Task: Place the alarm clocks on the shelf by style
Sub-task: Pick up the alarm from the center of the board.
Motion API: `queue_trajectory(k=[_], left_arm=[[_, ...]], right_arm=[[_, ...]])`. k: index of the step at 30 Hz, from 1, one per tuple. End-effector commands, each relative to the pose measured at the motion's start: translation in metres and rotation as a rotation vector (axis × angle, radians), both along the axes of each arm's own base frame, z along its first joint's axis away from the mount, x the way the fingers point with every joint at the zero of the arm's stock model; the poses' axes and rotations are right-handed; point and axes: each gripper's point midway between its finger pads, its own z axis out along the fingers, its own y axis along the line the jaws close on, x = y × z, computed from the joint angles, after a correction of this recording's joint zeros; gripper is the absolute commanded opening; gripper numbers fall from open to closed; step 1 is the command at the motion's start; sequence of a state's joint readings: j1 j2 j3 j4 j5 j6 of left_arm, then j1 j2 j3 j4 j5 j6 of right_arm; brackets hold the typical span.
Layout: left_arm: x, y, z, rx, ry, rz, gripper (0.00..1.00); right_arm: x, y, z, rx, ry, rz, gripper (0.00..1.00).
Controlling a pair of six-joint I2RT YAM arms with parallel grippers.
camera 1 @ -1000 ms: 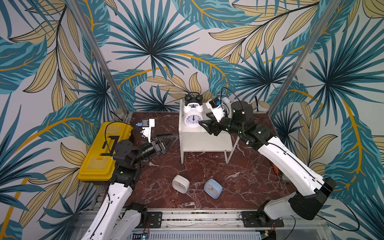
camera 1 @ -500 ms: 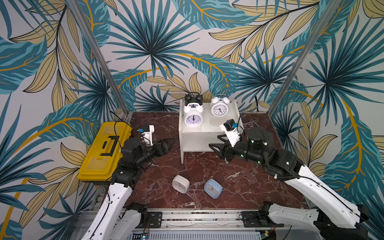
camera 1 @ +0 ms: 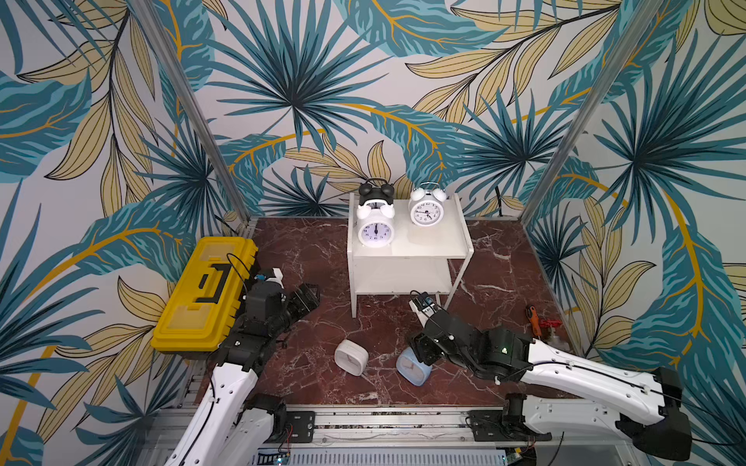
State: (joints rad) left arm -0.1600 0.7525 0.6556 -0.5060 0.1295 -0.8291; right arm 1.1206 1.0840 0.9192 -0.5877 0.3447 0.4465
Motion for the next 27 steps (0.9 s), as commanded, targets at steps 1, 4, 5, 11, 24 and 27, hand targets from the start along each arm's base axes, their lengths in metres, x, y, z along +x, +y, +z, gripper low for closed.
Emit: queue_trajectory(k=[1,4,5,11,24,27], left_arm=[[-0.018,0.020,-0.048,-0.009,0.172,0.144,0.85],[-0.026,0.020,-0.073,-0.045,0.257,0.176,0.83],[-0.029,0.020,-0.080,-0.053,0.287,0.190,0.82],[-0.036,0.014,-0.097,-0.083,0.344,0.173,0.78],[-0.033,-0.007,-0.099,-0.065,0.401,0.006,0.75],[-0.029,-0.010,-0.096,-0.064,0.389,-0.025,0.77]], right_arm=[[0.002,0.037,-0.008,0.109,0.025,0.039,0.68],[-0.005,0.071,-0.018,0.147,0.072,0.126,0.70],[-0.006,0.081,-0.020,0.171,0.078,0.147,0.71],[-0.007,0.121,-0.035,0.232,0.127,0.222,0.76],[-0.007,0.148,-0.080,0.098,0.271,0.236,0.70],[-0.009,0.148,-0.088,0.060,0.302,0.239,0.67]])
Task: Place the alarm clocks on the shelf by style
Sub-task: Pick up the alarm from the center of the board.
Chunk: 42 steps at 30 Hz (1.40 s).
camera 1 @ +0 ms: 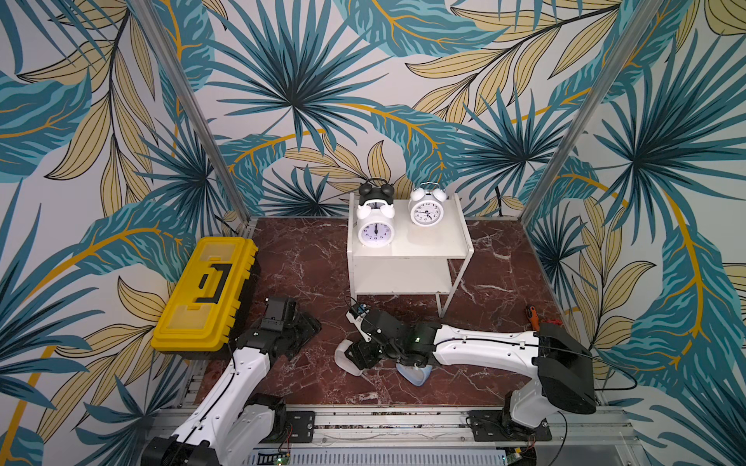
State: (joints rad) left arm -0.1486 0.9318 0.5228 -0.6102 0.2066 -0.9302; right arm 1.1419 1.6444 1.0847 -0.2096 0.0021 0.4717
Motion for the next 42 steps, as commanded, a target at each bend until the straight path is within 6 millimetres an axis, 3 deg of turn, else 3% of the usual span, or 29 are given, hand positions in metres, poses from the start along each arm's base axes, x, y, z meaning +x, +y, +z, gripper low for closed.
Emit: queue_trajectory(k=[1,9,13,19,25,29,33,37,42], left_arm=[[0.013,-0.008,0.022,-0.018,-0.069,-0.061,0.77],[0.028,-0.017,0.050,-0.044,-0.160,-0.118,0.79],[0.034,-0.029,0.065,-0.096,-0.207,-0.161,0.79],[0.036,-0.031,0.077,-0.104,-0.242,-0.180,0.79],[0.037,-0.036,0.087,-0.124,-0.282,-0.203,0.79],[0.036,-0.032,0.092,-0.092,-0.302,-0.208,0.79],[0.035,-0.033,0.108,-0.080,-0.365,-0.238,0.81],[0.033,-0.051,0.144,-0.149,-0.499,-0.345,0.83],[0.019,-0.085,0.198,-0.337,-0.668,-0.529,0.83]], right_arm=[[-0.007,-0.002,-0.010,-0.057,0.049,0.015,0.66],[-0.009,-0.011,-0.018,-0.137,0.074,0.006,0.61],[-0.009,-0.010,-0.025,-0.171,0.095,0.008,0.52],[-0.010,-0.008,-0.033,-0.202,0.114,0.016,0.51],[-0.009,-0.008,-0.030,-0.192,0.103,0.014,0.36],[-0.009,-0.012,-0.012,-0.141,0.065,0.011,0.26],[-0.011,-0.024,0.017,-0.091,0.015,0.015,0.23],[-0.016,-0.040,0.058,-0.020,-0.045,0.031,0.23],[-0.025,-0.053,0.095,0.089,-0.020,0.085,0.22]])
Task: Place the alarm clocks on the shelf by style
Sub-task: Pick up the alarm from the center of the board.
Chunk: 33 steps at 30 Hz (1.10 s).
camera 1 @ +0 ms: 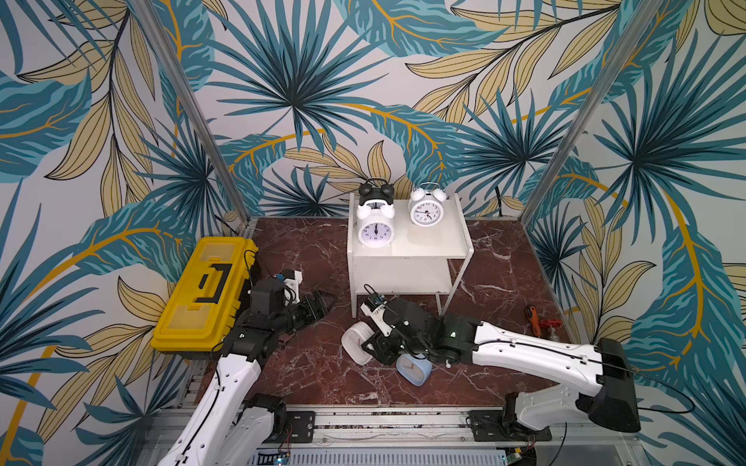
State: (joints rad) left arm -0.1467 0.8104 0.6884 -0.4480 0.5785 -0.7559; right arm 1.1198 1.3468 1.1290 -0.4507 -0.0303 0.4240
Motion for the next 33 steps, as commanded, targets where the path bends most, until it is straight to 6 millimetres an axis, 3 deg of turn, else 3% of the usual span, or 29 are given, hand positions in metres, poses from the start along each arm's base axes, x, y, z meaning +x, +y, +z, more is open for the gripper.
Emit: queue_trajectory(k=[1,7,10,13,22,28,33], left_arm=[[-0.012,-0.031,0.070,-0.155,-0.209,-0.223,0.83],[-0.060,-0.062,0.113,-0.220,-0.348,-0.486,0.90],[-0.078,-0.074,0.125,-0.273,-0.391,-0.574,0.92],[-0.084,-0.080,0.121,-0.311,-0.378,-0.621,0.92],[-0.083,-0.089,0.113,-0.324,-0.341,-0.675,0.88],[-0.088,-0.094,0.119,-0.352,-0.356,-0.722,0.66],[-0.090,-0.094,0.112,-0.357,-0.337,-0.737,0.61]], right_arm=[[-0.011,-0.009,0.007,0.032,0.045,0.075,0.22],[-0.016,-0.026,0.073,0.371,0.213,0.208,0.22],[-0.016,-0.040,0.095,0.446,0.249,0.251,0.22],[-0.017,-0.046,0.110,0.496,0.288,0.294,0.22],[-0.017,-0.045,0.131,0.540,0.326,0.379,0.22],[-0.011,-0.041,0.130,0.528,0.321,0.381,0.22],[-0.007,-0.039,0.130,0.526,0.309,0.372,0.22]])
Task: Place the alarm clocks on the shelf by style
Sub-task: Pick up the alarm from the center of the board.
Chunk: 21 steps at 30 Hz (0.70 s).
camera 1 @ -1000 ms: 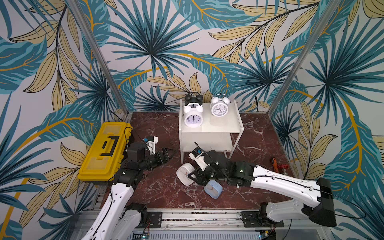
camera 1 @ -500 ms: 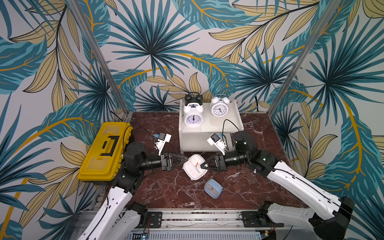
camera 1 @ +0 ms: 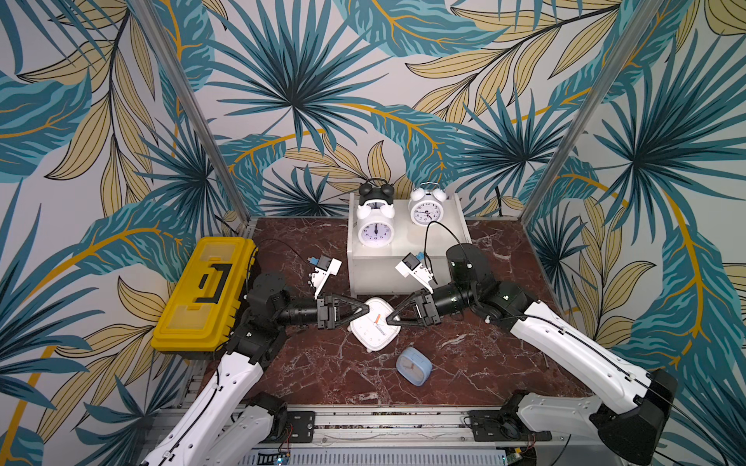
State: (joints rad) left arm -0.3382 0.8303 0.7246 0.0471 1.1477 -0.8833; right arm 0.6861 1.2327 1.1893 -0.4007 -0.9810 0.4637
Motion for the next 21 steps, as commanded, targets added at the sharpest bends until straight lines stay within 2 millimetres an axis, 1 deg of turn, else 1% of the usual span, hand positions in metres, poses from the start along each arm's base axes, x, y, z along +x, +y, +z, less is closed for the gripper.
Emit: queue_trajectory(k=[1,4,6,8,10,11,13,15,16,18,20,21], left_arm=[[-0.006,-0.001,-0.006,-0.005,-0.006,-0.033,0.59],[-0.006,-0.001,-0.008,-0.004,-0.007,-0.029,0.49],[-0.004,-0.001,-0.007,-0.004,-0.008,-0.022,0.40],[-0.003,-0.001,-0.005,-0.007,-0.013,-0.014,0.33],[-0.002,0.000,0.000,-0.018,-0.031,-0.006,0.27],[-0.001,0.000,0.002,-0.025,-0.039,0.001,0.25],[0.002,0.000,0.007,-0.038,-0.056,0.018,0.22],[0.007,0.001,0.013,-0.067,-0.071,0.047,0.21],[0.009,0.001,0.015,-0.087,-0.068,0.060,0.21],[0.013,0.004,0.025,-0.148,-0.086,0.095,0.21],[0.018,0.006,0.031,-0.194,-0.092,0.128,0.21],[0.019,0.007,0.034,-0.208,-0.096,0.140,0.21]], right_arm=[[-0.002,0.001,0.013,0.037,-0.037,0.028,0.22],[0.000,0.001,0.012,0.033,-0.040,0.019,0.23],[0.002,0.002,0.011,0.028,-0.038,0.014,0.23],[0.003,0.002,0.009,0.023,-0.039,0.009,0.23],[0.006,0.002,0.008,0.016,-0.046,-0.009,0.26],[0.008,0.002,0.008,0.011,-0.051,-0.025,0.29],[0.015,0.002,0.011,0.011,-0.061,-0.067,0.39],[0.027,0.001,0.017,0.017,-0.074,-0.148,0.56],[0.033,0.001,0.019,0.025,-0.075,-0.188,0.63],[0.044,0.000,0.029,0.096,-0.084,-0.276,0.73],[0.051,-0.003,0.033,0.166,-0.072,-0.362,0.81],[0.052,-0.004,0.033,0.196,-0.066,-0.394,0.83]])
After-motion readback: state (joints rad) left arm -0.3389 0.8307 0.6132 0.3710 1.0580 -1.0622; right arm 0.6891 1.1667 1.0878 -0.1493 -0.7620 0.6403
